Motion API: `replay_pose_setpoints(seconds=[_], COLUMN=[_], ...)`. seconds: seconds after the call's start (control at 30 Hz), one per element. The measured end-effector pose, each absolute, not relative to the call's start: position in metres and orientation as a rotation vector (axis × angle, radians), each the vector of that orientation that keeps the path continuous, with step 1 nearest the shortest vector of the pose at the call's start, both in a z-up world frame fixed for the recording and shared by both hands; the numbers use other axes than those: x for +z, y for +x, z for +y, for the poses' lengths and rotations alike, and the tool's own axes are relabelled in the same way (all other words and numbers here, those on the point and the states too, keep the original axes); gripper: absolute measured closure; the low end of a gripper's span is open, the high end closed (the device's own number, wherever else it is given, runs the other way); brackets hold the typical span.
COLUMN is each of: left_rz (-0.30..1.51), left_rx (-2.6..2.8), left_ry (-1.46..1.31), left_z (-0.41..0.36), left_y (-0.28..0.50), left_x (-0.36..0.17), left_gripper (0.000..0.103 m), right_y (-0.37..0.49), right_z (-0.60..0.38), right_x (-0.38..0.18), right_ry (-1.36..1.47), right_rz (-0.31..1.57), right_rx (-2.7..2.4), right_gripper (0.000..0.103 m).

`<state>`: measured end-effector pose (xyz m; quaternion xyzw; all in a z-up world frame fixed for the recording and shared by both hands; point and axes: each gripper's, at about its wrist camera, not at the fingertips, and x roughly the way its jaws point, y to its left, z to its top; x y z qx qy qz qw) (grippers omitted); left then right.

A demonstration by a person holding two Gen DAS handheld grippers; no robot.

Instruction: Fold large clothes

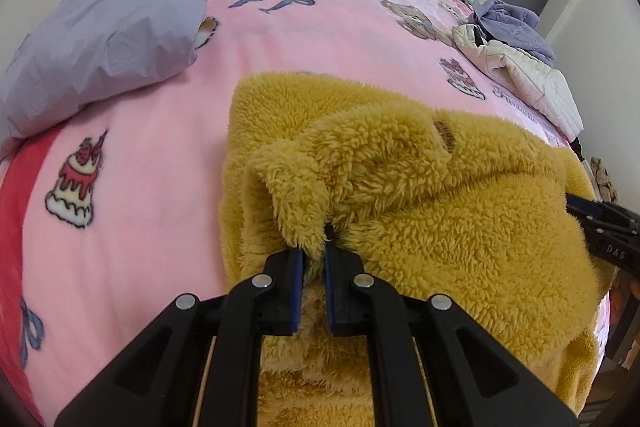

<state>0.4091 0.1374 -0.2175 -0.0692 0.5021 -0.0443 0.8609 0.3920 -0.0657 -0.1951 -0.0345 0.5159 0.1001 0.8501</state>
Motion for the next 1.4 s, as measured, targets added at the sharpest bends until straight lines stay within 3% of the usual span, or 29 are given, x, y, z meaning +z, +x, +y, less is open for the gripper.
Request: replay_pose_setpoints(seconds=[0.07,0.1,0.13,0.17,0.23,0.37,0.6,0.73,1.03,1.4], left_rz=[1.021,0.99,0.954,0.923,0.836,0.716,0.798,0.919,0.973,1.02], left_rx=[-0.116,-0.129,-0.12,-0.096,-0.066,-0.132,-0.245,-0.252,-0.247,-0.237], left_ry=[-0.121,-0.109,-0.088,-0.063,-0.023,-0.017,0.054,-0.019,-0.037,0.034], left_z=[0.138,0.14,0.141,0.142,0.142,0.132,0.086,0.09,0.09,0.083], left_y=[0.403,0.397,0.389,0.382,0.364,0.333,0.328,0.337,0.345,0.354], left_x=[-0.205,-0.197,-0.19,-0.183,-0.17,-0.152,-0.183,-0.217,-0.246,-0.255], left_gripper=[0.09,0.088,0.08,0.061,0.041,0.035,0.034,0.034,0.029,0.027], right_y=[0.379,0.372,0.362,0.347,0.327,0.293,0.289,0.298,0.301,0.307], right_z=[-0.068,-0.07,-0.072,-0.074,-0.078,-0.088,-0.095,-0.089,-0.081,-0.078], right_x=[-0.175,-0.165,-0.154,-0.141,-0.127,-0.12,-0.166,-0.191,-0.224,-0.229], right_ry=[-0.055,-0.043,-0.032,-0.031,-0.043,-0.038,-0.027,-0.053,-0.137,-0.153], right_rz=[1.009,0.965,0.907,0.832,0.756,0.675,0.816,0.896,0.957,0.994], right_rx=[0.227,0.244,0.267,0.283,0.281,0.241,0.182,0.167,0.134,0.117], right_gripper=[0.051,0.041,0.033,0.031,0.03,0.03,0.031,0.03,0.026,0.024])
